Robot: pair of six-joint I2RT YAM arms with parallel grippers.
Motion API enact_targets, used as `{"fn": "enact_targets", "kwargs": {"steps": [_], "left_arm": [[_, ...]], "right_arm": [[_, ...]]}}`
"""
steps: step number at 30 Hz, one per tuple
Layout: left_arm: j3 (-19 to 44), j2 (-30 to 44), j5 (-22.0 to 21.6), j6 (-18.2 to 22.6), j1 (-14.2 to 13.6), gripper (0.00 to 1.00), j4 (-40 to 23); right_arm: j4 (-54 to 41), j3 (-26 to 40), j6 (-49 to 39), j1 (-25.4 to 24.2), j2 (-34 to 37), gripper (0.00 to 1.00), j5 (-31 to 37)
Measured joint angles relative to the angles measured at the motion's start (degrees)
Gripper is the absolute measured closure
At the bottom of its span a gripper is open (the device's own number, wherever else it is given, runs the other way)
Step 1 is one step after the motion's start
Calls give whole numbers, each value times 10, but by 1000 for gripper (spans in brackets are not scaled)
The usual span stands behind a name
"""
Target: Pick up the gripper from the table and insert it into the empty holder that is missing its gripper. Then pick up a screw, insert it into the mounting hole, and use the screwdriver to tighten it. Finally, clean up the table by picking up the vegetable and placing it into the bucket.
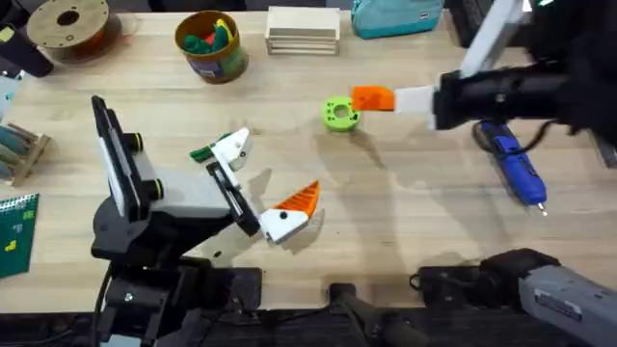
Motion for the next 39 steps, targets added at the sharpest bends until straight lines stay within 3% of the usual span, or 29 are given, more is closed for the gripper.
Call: {"fn": "enact_targets", "kwargs": {"steps": [10,18,33,39], "left_arm": [[0,0,0,0,0,15,0],[0,0,0,0,0,15,0],[0,0,0,0,0,15,0],[0,0,0,0,0,15,0]], "right_arm": [[151,-18,267,36,148,980,-193],[236,-20,357,83,239,980,-263],[415,-20,474,97,258,980,-341],[477,-20,527,121,306,980,-396]]}}
